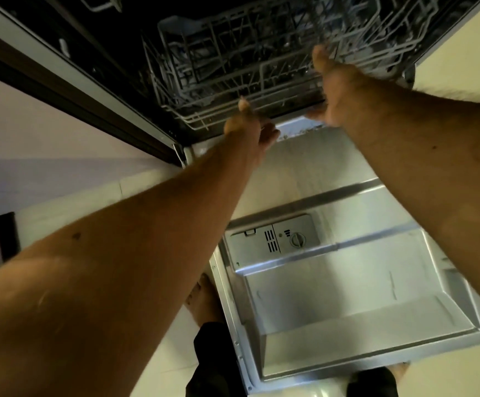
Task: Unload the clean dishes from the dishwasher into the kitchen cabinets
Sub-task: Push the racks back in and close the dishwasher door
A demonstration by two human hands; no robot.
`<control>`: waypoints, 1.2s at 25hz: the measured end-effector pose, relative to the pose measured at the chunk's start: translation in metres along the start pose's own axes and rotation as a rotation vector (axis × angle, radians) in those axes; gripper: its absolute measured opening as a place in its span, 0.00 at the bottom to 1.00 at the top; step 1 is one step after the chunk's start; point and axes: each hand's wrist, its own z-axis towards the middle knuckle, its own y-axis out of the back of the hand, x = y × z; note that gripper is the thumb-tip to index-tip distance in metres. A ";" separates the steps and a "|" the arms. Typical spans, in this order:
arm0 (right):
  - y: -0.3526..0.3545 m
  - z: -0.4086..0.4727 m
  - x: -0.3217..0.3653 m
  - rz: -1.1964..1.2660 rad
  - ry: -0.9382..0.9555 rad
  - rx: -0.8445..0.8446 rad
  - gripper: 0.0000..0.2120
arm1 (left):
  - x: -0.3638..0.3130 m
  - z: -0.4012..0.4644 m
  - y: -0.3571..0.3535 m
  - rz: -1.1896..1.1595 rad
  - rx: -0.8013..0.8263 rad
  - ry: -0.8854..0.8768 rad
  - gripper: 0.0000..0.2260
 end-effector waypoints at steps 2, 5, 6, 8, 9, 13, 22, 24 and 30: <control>0.019 -0.015 -0.030 -0.026 -0.038 -0.061 0.27 | 0.024 -0.014 0.006 -0.089 0.033 0.063 0.21; 0.054 -0.045 -0.084 0.001 -0.108 -0.013 0.29 | 0.061 -0.037 0.035 -0.157 0.095 0.151 0.30; 0.067 -0.052 -0.102 0.016 -0.153 0.004 0.31 | 0.075 -0.042 0.046 -0.182 0.096 0.181 0.32; 0.092 -0.070 -0.134 0.066 -0.216 0.020 0.29 | 0.102 -0.059 0.061 -0.211 0.097 0.212 0.35; 0.102 -0.080 -0.146 0.092 -0.227 0.028 0.27 | 0.114 -0.068 0.066 -0.217 0.099 0.231 0.35; 0.138 -0.117 -0.169 0.067 -0.208 0.082 0.15 | 0.160 -0.107 0.082 -0.167 0.141 0.266 0.35; 0.234 -0.153 -0.214 -1.316 0.165 0.373 0.20 | 0.262 -0.184 0.091 -0.130 -0.022 0.282 0.25; 0.258 -0.165 -0.220 -1.292 0.167 0.384 0.20 | 0.288 -0.209 0.084 -0.232 -0.082 0.311 0.25; 0.296 -0.190 -0.257 -1.192 0.110 0.236 0.18 | 0.330 -0.245 0.079 -0.372 -0.129 0.336 0.25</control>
